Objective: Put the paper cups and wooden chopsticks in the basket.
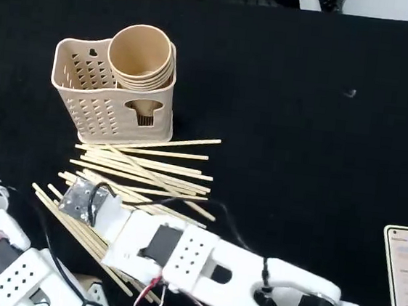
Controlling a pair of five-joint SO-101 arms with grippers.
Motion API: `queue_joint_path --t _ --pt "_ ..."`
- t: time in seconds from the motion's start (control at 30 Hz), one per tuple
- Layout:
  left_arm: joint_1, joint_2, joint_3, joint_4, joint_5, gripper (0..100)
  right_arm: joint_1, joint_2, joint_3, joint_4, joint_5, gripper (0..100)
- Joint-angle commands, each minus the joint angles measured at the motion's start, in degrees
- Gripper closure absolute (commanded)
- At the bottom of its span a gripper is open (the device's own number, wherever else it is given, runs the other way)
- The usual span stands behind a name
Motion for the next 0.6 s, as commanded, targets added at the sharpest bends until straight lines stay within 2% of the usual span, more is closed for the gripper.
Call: queue_joint_path --t 0.0,0.17,0.27,0.57 --pt "-1.2 -0.2 -5.7 2.5 1.3 77 -1.8 4.1 -2.9 -1.2 -3.3 71.1" --pt "-1.3 -0.2 -5.8 2.5 1.3 77 -7.0 12.4 -6.7 -1.6 -9.0 69.1" --pt "-1.3 -0.2 -5.8 2.5 1.3 77 -7.6 17.6 -9.4 -1.7 -13.8 69.0" --pt "-1.4 -0.3 -6.1 2.5 1.3 77 -4.4 27.4 -15.6 -0.2 -14.9 69.1"
